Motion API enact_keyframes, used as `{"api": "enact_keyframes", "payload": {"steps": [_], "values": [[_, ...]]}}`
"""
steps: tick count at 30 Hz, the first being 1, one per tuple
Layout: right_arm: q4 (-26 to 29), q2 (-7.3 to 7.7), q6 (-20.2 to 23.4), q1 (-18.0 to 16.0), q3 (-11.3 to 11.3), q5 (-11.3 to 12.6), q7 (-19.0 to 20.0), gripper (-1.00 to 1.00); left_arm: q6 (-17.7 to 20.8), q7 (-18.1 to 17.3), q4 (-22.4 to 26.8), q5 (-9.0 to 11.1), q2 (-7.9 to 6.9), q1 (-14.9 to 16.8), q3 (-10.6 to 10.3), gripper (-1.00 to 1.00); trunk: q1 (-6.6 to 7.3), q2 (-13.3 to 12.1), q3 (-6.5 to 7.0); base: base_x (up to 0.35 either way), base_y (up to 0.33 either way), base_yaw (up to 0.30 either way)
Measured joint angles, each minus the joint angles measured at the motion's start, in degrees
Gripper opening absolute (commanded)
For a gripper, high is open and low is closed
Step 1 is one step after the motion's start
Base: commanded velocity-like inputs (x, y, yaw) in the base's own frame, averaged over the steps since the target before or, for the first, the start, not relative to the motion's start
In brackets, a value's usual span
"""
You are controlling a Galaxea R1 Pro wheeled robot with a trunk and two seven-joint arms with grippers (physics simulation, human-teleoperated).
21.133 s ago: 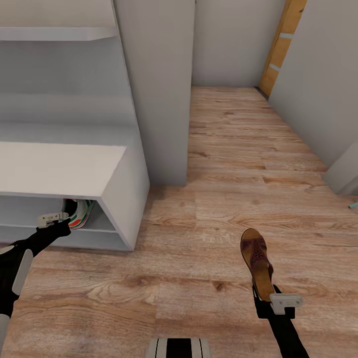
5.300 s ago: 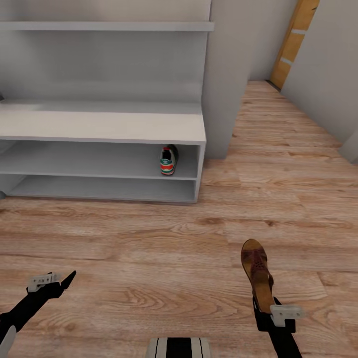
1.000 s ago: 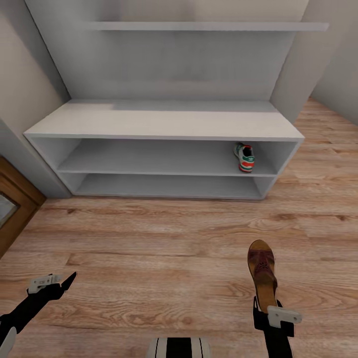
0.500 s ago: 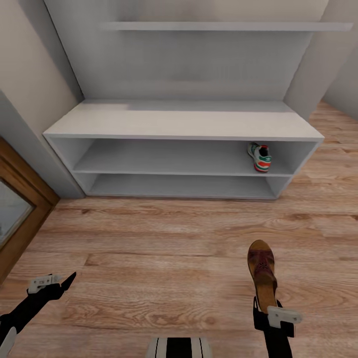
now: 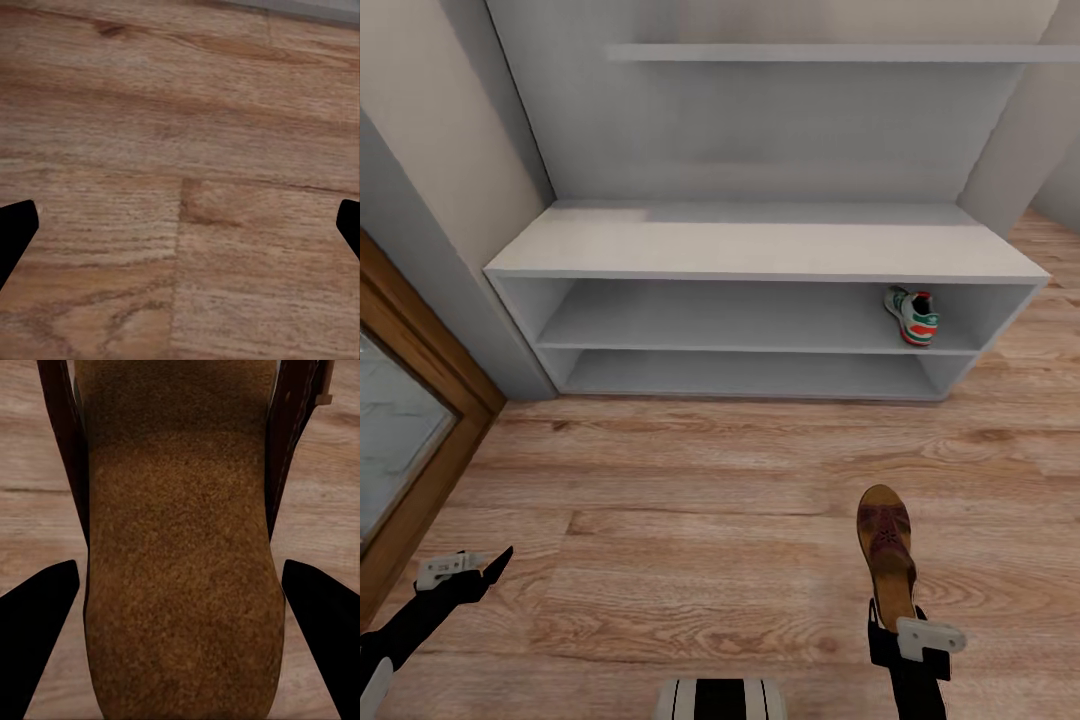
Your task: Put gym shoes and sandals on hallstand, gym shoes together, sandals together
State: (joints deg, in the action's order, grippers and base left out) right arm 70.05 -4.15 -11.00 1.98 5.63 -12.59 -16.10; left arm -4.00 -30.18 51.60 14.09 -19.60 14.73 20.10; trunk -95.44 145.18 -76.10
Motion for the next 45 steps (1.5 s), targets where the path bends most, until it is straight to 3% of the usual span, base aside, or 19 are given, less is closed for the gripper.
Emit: {"api": "enact_keyframes", "payload": {"steps": [20, 32, 35, 39, 40, 42, 43, 45], "values": [[0.0, -0.02, 0.0, 0.0, 0.0, 0.0, 0.1, -1.0, 0.0, 0.0, 0.0, -0.4, 0.09, 0.0, -0.1, 1.0, 0.0, 0.0, 0.0, 0.0, 0.135, 0.0], [-0.6, 0.12, 0.1, -0.6, 0.1, 0.0, 0.8, -1.0, 0.2, -0.7, 0.7, -0.5, 0.3, 0.0, -1.4, 1.0, 0.0, 0.0, 0.0, 0.0, 0.078, 0.0], [-0.6, 0.03, 0.2, -1.2, 0.1, 0.0, 1.2, -1.0, 0.2, -2.1, 1.0, -0.6, 0.35, 0.0, -2.8, 1.0, 0.0, 0.0, 0.0, 0.0, 0.02, 0.0], [-0.5, -0.01, 0.6, -2.3, 0.0, -0.1, 2.1, -1.0, 0.2, -10.0, 3.0, -0.7, 0.06, 0.0, -7.0, 1.0, 0.0, 0.0, 0.01, 0.0, 0.011, 0.0], [-0.5, -0.01, 0.6, -2.3, 0.0, -0.1, 2.1, -1.0, 0.2, -10.1, 3.0, -0.7, 0.05, 0.0, -7.0, 1.0, 0.0, 0.0, 0.01, 0.0, 0.007, 0.0], [-0.4, 0.01, 0.8, -2.8, -0.2, -0.1, 2.3, -1.0, 0.2, -15.8, 4.6, -0.7, -0.08, 0.0, -8.3, 1.0, 0.0, 0.0, 0.01, 0.0, 0.006, 0.0], [-0.4, 0.01, 0.8, -2.8, -0.2, -0.1, 2.3, -1.0, 0.2, -15.9, 4.7, -0.7, -0.09, 0.0, -8.3, 1.0, 0.0, 0.0, 0.01, 0.0, 0.005, 0.0], [-0.2, 0.03, 0.9, -3.0, -0.8, -0.2, 2.5, -1.0, 0.3, -21.0, 6.3, -0.7, -0.22, 0.0, -9.1, 1.0, 0.0, 0.0, 0.01, 0.0, 0.004, 0.0]]}}
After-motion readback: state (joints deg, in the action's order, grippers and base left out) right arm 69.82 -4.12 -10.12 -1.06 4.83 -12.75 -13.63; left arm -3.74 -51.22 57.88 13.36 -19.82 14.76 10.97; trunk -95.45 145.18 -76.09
